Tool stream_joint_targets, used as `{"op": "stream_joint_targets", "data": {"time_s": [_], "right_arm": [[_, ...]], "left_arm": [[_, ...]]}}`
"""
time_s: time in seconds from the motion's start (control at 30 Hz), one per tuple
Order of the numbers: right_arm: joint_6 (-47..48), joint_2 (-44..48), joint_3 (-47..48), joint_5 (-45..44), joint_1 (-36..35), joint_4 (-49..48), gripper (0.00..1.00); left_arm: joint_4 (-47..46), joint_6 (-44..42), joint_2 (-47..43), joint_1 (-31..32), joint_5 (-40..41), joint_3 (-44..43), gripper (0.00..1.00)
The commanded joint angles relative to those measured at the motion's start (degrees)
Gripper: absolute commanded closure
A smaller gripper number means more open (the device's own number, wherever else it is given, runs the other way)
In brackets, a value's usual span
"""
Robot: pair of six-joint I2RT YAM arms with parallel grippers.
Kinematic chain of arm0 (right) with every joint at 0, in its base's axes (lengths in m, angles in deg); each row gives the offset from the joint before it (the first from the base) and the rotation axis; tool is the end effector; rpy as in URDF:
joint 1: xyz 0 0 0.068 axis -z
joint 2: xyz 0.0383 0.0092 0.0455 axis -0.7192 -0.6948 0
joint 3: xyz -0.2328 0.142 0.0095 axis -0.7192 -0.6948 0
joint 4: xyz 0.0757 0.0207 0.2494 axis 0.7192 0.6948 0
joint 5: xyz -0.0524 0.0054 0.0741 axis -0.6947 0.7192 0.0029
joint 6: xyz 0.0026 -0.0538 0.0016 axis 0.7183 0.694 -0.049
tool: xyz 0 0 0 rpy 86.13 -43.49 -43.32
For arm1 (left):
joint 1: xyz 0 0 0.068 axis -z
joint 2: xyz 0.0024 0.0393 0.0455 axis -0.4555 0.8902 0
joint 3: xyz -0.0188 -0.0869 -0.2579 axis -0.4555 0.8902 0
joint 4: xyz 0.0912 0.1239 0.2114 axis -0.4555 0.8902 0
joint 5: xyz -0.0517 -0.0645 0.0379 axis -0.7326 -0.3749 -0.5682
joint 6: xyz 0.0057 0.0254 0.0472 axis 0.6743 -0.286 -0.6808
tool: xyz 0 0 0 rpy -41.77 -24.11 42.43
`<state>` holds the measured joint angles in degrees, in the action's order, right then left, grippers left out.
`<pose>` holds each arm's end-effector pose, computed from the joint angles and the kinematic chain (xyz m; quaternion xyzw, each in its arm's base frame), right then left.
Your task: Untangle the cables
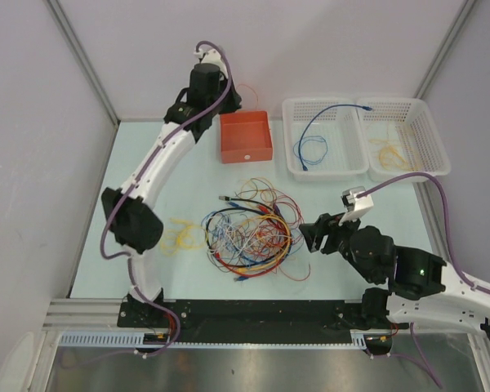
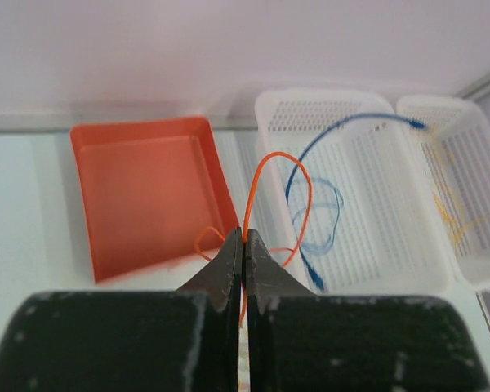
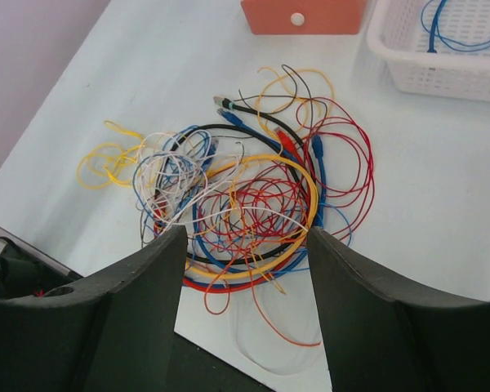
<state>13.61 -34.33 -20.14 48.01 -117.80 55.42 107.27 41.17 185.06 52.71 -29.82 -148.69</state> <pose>0.0612 0.1143 0.3496 -0.0952 0.7898 0.2464 0.5536 0.3967 -0.1871 0.4184 -0.0121 0.8139 -0.2162 0.5392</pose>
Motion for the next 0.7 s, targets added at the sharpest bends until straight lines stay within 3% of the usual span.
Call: {"op": "stream_joint_targets", "data": {"time_s": [0.0, 0.13, 0.43, 0.47, 0.5, 0.57, 0.6, 0.67], "right_arm": [[-1.3, 0.8, -4.1, 0.5, 1.3, -6.9, 0.36], [-1.2, -1.1, -5.0, 3.9, 3.6, -8.1, 0.36], [-0.3, -1.7, -6.3, 10.6, 11.3, -8.3, 0.37], [-0.3, -1.8, -6.4, 11.1, 12.0, -8.4, 0.36], [-0.1, -2.2, -6.4, 12.4, 13.4, -8.6, 0.37], [-0.1, -2.6, -6.4, 13.9, 14.2, -8.7, 0.37], [-0.2, -2.8, -6.4, 14.3, 14.8, -8.9, 0.37], [-0.7, -3.1, -6.4, 14.8, 14.9, -9.2, 0.37]], "left_arm": [[-1.0, 1.5, 9.0, -2.5, -2.2, -13.3, 1.0], [-2.7, 2.3, 15.9, -4.2, -2.9, -19.0, 1.0], [-8.2, 5.4, 24.9, -7.4, -5.4, -18.9, 0.99], [-9.2, 5.5, 25.4, -7.5, -7.0, -19.0, 0.92], [-9.6, 5.6, 25.8, -7.5, -7.3, -19.2, 0.54], [-10.7, 5.1, 25.5, -7.3, -8.1, -19.3, 0.31], [-11.1, 4.8, 24.9, -7.2, -8.1, -18.6, 0.01], [-12.7, 3.2, 21.5, -6.5, -7.7, -16.9, 0.0]]}}
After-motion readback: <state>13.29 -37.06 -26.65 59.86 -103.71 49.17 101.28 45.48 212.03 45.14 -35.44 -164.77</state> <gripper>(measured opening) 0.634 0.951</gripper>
